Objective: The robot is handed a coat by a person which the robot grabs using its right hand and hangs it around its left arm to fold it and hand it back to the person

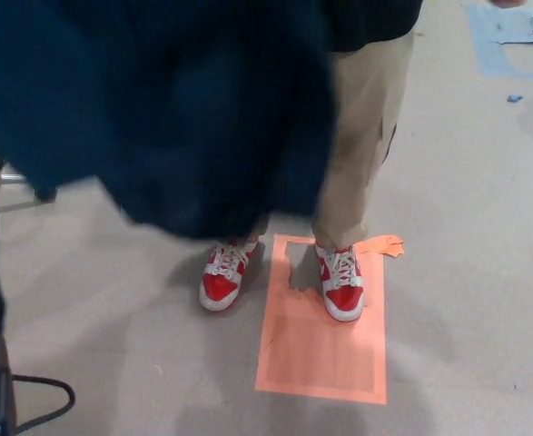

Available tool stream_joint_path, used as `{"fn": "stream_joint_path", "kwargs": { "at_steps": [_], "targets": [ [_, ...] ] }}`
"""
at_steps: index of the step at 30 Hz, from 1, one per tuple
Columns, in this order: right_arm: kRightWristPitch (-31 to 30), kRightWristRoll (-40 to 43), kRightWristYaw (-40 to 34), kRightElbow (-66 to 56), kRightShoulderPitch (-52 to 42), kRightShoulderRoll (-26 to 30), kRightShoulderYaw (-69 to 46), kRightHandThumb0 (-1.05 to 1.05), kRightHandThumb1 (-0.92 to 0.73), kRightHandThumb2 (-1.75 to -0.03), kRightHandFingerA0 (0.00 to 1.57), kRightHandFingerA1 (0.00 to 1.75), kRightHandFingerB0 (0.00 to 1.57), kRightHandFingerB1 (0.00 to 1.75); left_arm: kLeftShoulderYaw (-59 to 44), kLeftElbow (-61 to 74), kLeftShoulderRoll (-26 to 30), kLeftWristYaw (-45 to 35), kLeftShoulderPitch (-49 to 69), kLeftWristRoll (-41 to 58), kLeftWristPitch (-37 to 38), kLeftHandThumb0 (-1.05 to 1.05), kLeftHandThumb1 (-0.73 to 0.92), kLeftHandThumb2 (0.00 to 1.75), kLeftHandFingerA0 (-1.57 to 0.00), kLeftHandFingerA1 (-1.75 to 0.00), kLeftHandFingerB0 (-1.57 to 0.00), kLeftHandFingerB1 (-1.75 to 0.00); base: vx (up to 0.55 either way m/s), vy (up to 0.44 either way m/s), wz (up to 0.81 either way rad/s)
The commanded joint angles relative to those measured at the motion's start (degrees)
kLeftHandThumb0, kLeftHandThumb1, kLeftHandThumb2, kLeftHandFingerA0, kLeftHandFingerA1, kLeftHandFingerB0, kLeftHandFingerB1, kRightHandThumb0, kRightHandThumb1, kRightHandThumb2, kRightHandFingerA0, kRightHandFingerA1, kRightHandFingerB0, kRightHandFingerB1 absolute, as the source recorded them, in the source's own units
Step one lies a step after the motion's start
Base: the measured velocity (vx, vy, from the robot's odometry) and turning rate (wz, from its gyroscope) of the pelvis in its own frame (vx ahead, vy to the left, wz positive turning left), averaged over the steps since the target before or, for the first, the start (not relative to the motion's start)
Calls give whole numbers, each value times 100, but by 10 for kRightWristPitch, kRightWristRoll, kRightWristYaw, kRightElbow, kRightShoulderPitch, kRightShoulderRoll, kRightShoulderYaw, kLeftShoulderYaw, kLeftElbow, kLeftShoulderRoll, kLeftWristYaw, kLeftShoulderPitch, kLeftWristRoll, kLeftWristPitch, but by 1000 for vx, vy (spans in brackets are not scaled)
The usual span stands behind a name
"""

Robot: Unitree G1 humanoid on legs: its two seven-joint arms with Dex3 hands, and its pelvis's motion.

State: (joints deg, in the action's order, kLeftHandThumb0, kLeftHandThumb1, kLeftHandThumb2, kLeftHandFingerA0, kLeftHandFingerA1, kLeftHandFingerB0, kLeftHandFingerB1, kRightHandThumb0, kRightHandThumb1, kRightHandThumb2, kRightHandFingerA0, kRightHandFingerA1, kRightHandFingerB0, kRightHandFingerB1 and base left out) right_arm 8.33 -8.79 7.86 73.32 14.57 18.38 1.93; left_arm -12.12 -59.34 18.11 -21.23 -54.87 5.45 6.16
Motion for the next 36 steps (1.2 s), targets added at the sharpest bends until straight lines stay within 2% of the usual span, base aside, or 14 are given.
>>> {"fn": "stream_joint_path", "kwargs": {
  "at_steps": [1, 2, 3, 9, 14, 15, 18, 21, 23, 24, 28, 31, 32, 36],
  "targets": [
    [-3, -8, 7, 1, 0, 14, 4, -84, -79, -107, 0, 13, 0, 8, -1, 6, 5, -8, 12, 8, 10, -89, 71, 102, -7, -18, -7, -16, 0, 0, 0],
    [-4, -6, 10, 1, 0, 14, 2, -80, -73, -93, 0, 8, 0, 2, 0, 6, 6, -10, 15, 7, 13, -90, 71, 103, -7, -18, -7, -15, 0, 0, 0],
    [-5, -3, 14, 1, 0, 13, 0, -80, -77, -107, 0, 16, 0, 12, 2, 6, 8, -14, 19, 5, 18, -90, 72, 103, -7, -18, -7, -16, 0, 0, 0],
    [-2, -8, 17, 3, 2, 13, 3, -84, -79, -107, 0, 15, 0, 8, -3, 28, 6, -20, 44, 15, 11, -85, 68, 100, -7, -22, -7, -20, 0, 0, 0],
    [-1, -7, 22, 2, 3, 15, 3, -84, -80, -107, 0, 13, 0, 8, -9, 95, -9, -28, 125, 27, 25, -81, 65, 97, -8, -29, -7, -24, 0, 0, 0],
    [0, -8, 22, 2, 4, 15, 3, -82, -78, -108, 1, 21, 0, 10, -6, 113, -11, -27, 147, 24, 31, -71, 63, 99, -3, -34, -2, -29, 0, 0, 0],
    [3, -3, 24, 1, 4, 15, -2, -84, -80, -108, 0, 13, 0, 8, -10, 148, -21, -37, 199, 35, 39, -76, 64, 96, -4, -27, -4, -25, 0, 0, 0],
    [4, -4, 19, 0, 5, 15, -3, -84, -80, -108, 0, 14, 0, 8, -3, 165, -21, -37, 256, 26, 61, -81, 68, 98, -6, -25, -6, -19, 0, 0, 0],
    [4, -6, 14, -2, 5, 14, -2, -84, -80, -108, 0, 13, 0, 9, -3, 163, -20, -42, 288, 25, 75, -80, 68, 97, -6, -26, -6, -20, 0, 0, 0],
    [5, -1, 16, -3, 5, 13, -6, -83, -79, -107, 0, 13, 0, 9, -4, 159, -21, -37, 311, 23, 79, -69, 65, 99, -1, -33, -1, -28, 0, 0, 0],
    [10, -12, -2, -7, 2, 11, 3, -84, -79, -108, 0, 16, 0, 9, -12, 107, -22, -22, 360, 18, 103, -69, 66, 100, -3, -39, -2, -30, 0, 0, 0],
    [10, -4, -5, -8, 6, 7, -4, -82, -77, -106, 1, 19, 0, 10, -11, 67, -17, -17, 371, 15, 104, -70, 67, 101, -2, -34, -2, -29, 0, 0, 0],
    [9, -2, -7, -9, 7, 6, -6, -82, -78, -106, 1, 19, 0, 10, -13, 53, -16, -21, 373, 18, 108, -77, 68, 99, -6, -29, -6, -26, 0, 0, 0],
    [17, 4, -5, -9, 1, 4, -14, -82, -77, -105, 2, 24, 0, 10, 8, 4, -7, 21, 396, -21, 140, -82, 72, 103, -7, -27, -7, -26, 0, 0, 0]
  ]
}}
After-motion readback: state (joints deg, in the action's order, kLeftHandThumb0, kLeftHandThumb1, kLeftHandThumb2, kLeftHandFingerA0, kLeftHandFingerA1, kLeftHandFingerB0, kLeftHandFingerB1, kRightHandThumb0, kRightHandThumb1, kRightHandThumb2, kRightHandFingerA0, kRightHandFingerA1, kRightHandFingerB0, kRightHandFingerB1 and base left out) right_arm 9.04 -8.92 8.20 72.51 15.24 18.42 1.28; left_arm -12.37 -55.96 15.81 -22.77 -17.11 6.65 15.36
